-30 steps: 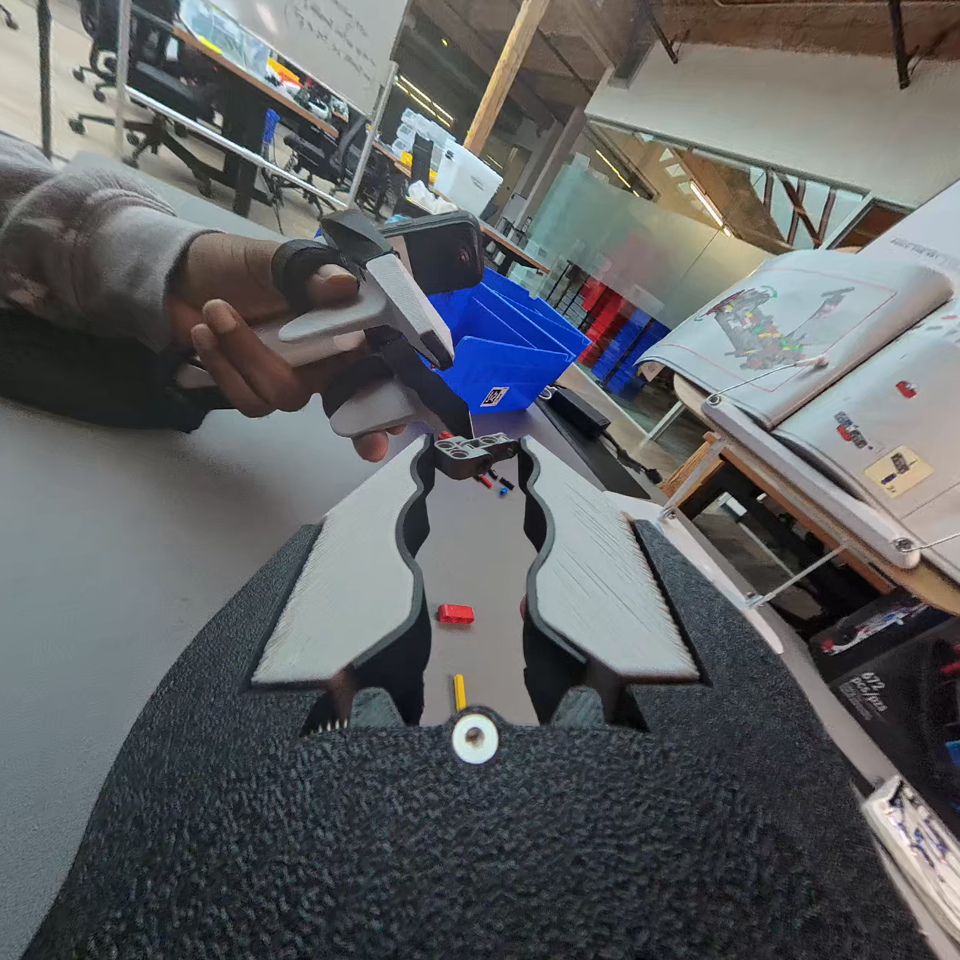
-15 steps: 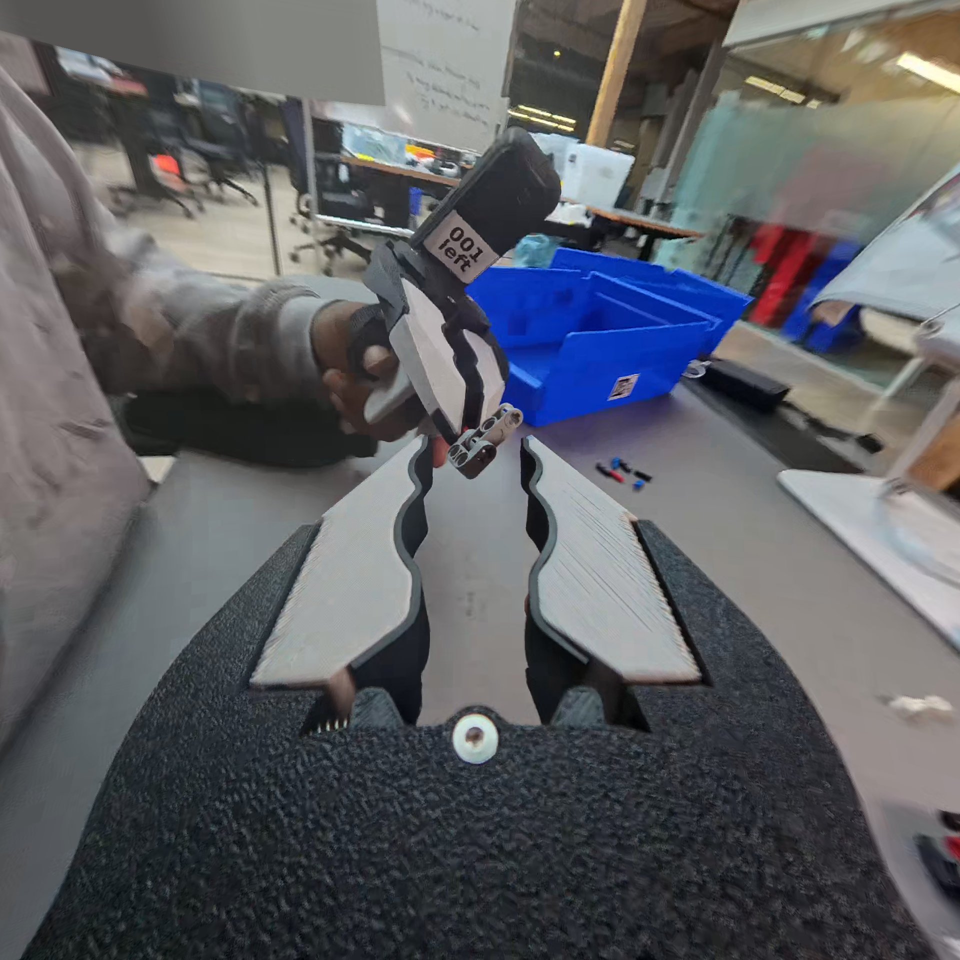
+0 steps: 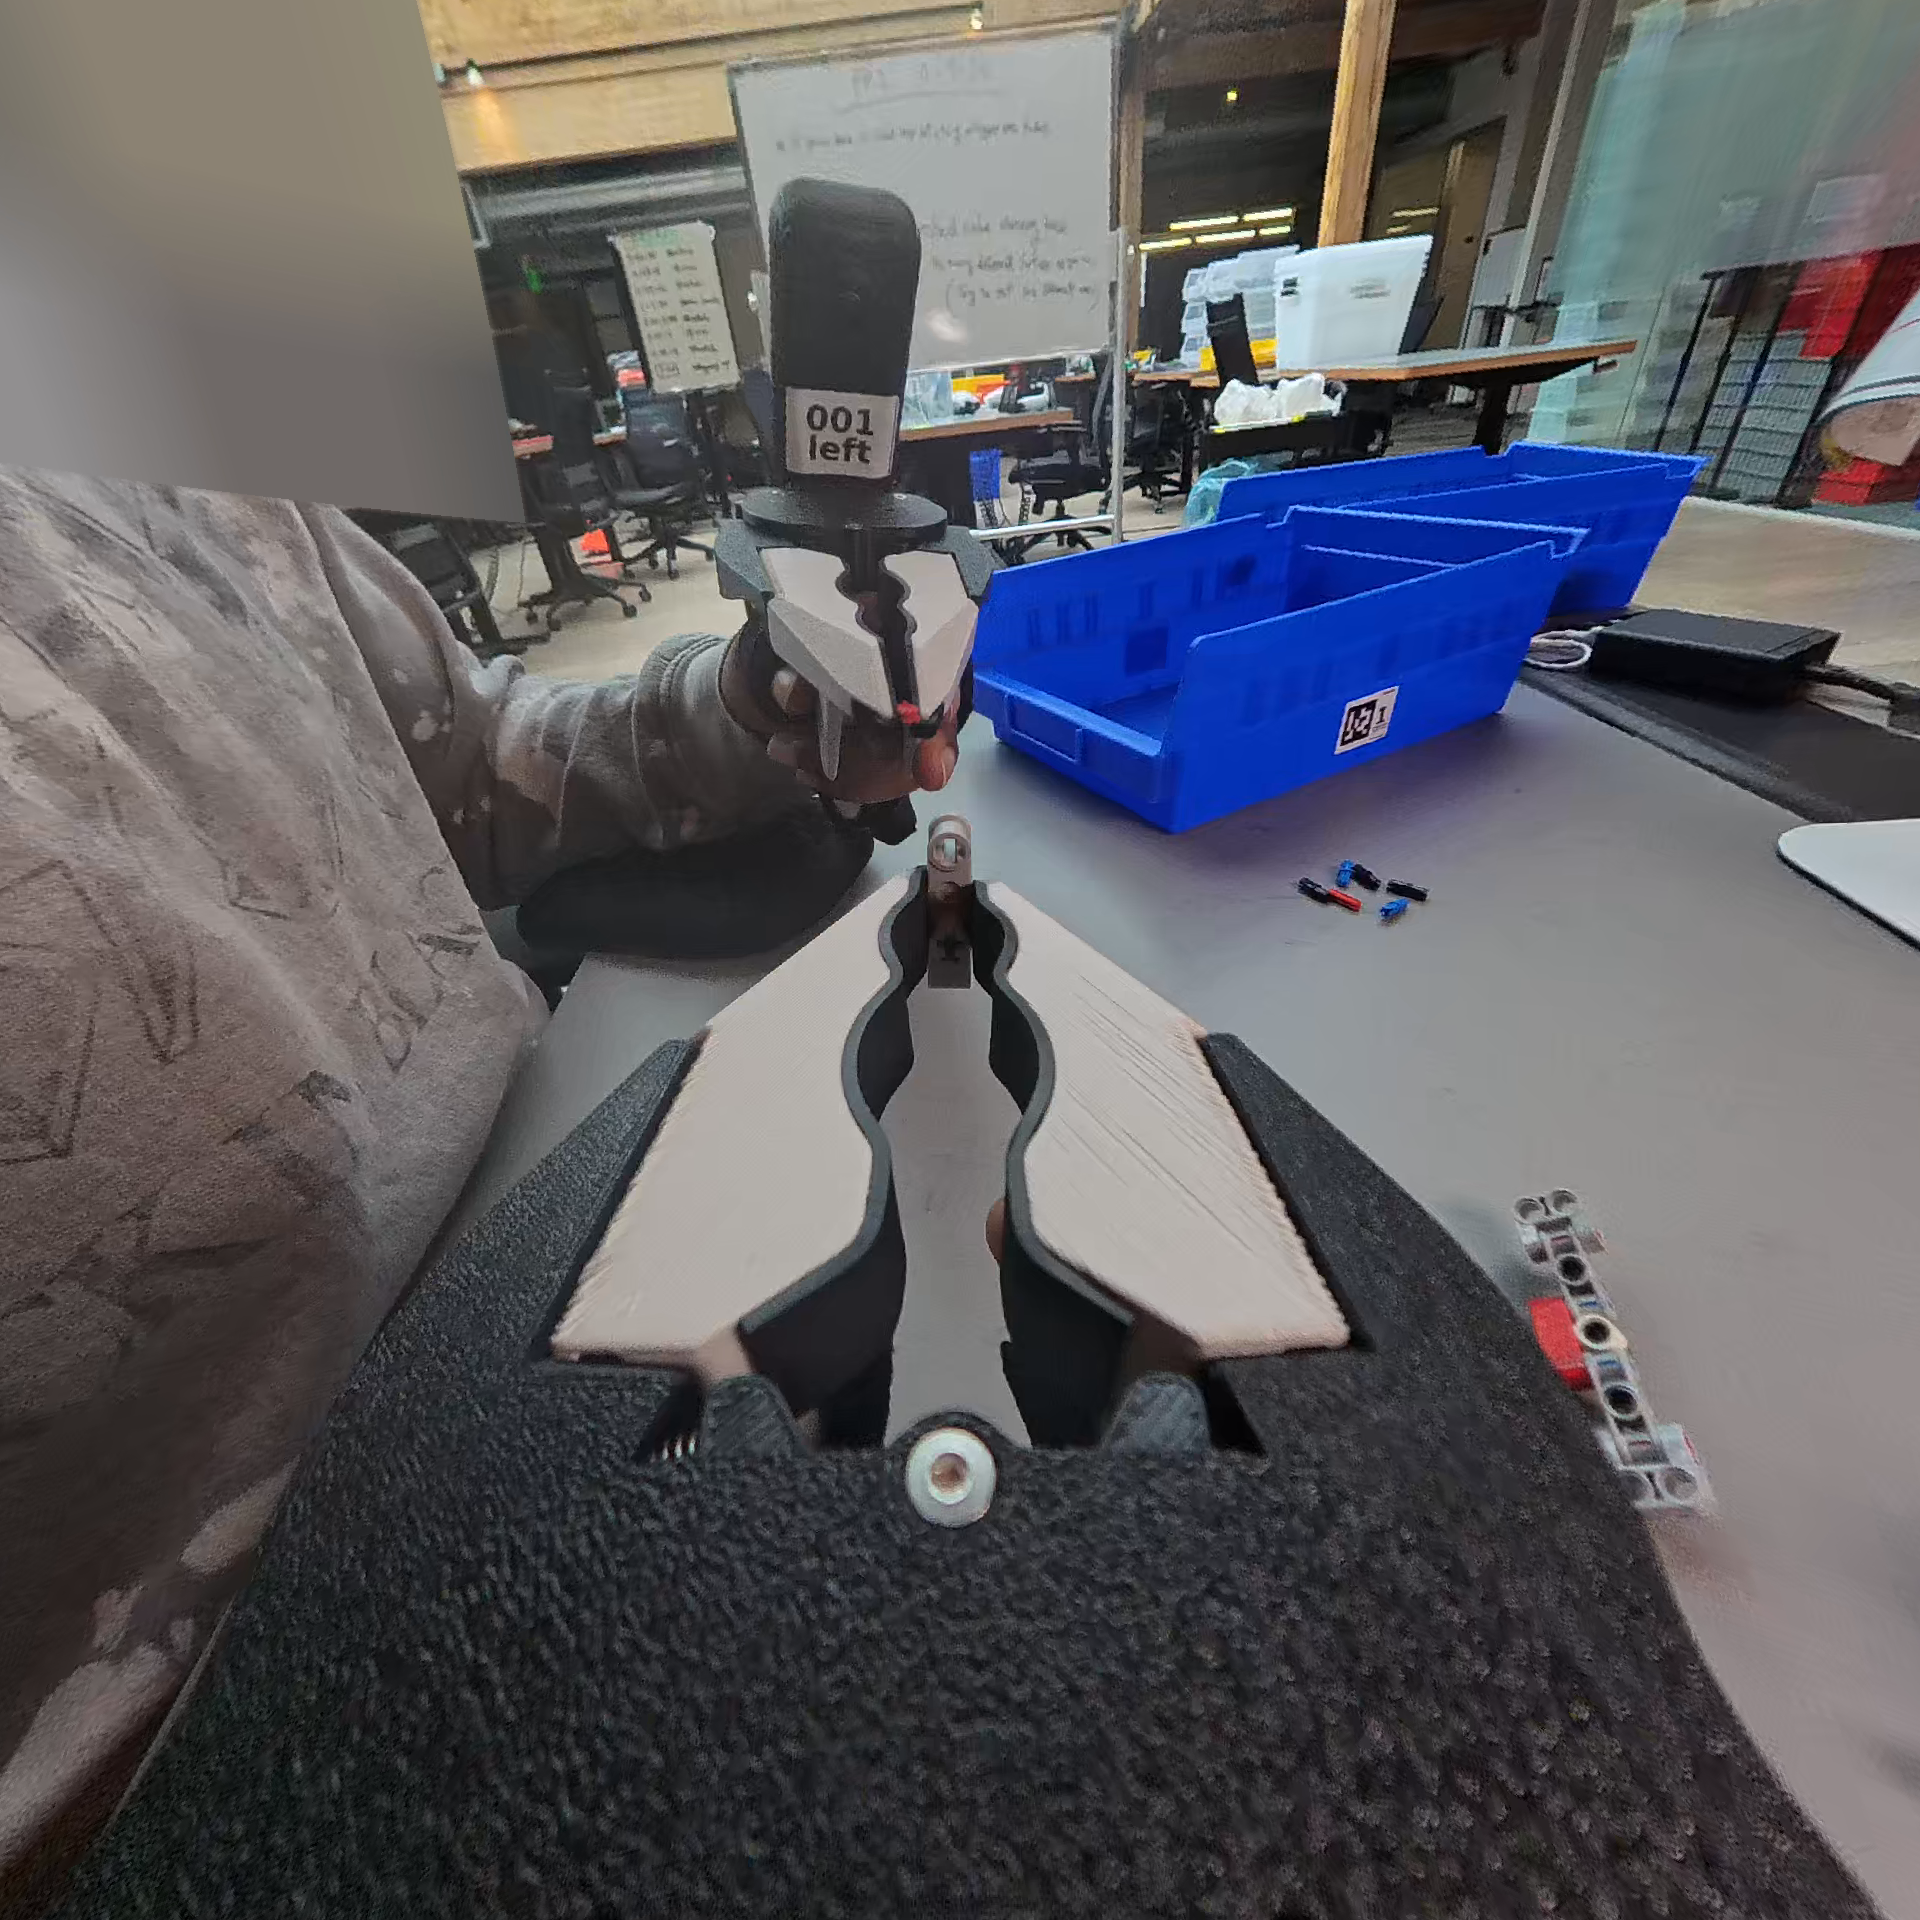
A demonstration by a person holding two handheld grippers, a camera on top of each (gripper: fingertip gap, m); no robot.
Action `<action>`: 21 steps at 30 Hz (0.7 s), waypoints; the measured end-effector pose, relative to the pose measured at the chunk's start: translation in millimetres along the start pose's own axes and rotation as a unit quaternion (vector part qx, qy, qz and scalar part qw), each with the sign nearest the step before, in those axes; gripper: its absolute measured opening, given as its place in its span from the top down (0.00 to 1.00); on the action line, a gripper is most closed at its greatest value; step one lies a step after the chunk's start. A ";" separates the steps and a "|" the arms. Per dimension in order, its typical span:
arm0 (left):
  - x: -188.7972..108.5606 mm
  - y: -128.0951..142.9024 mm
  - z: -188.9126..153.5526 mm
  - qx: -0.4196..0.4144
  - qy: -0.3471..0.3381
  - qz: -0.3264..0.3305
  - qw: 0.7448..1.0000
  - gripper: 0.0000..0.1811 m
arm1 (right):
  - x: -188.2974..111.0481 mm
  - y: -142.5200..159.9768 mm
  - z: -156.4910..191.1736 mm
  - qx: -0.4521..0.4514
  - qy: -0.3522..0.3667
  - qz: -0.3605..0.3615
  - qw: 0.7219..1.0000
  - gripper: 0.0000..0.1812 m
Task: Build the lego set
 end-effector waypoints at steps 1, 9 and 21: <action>-6.2 0.2 6.1 -0.002 -0.019 0.000 1.000 0.99 | 0.2 0.2 0.0 -0.001 0.003 0.000 1.000 0.98; -91.8 -13.2 74.7 -0.062 -0.281 -0.045 0.957 0.99 | 21.9 11.2 -14.6 -0.016 0.087 0.036 0.995 0.97; -14.4 15.8 168.6 0.046 -0.324 0.446 0.833 0.98 | 19.4 19.2 -29.7 -0.010 0.170 0.030 0.985 0.97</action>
Point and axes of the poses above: each gripper's, where its closed fingertips meet, x out along the fingers, y out of its underside, z = x × y across the jaws, the point moved 5 cm from there along -x, back along the fingers, and after that the axes turned 11 degrees about z, right-handed, at the moved point
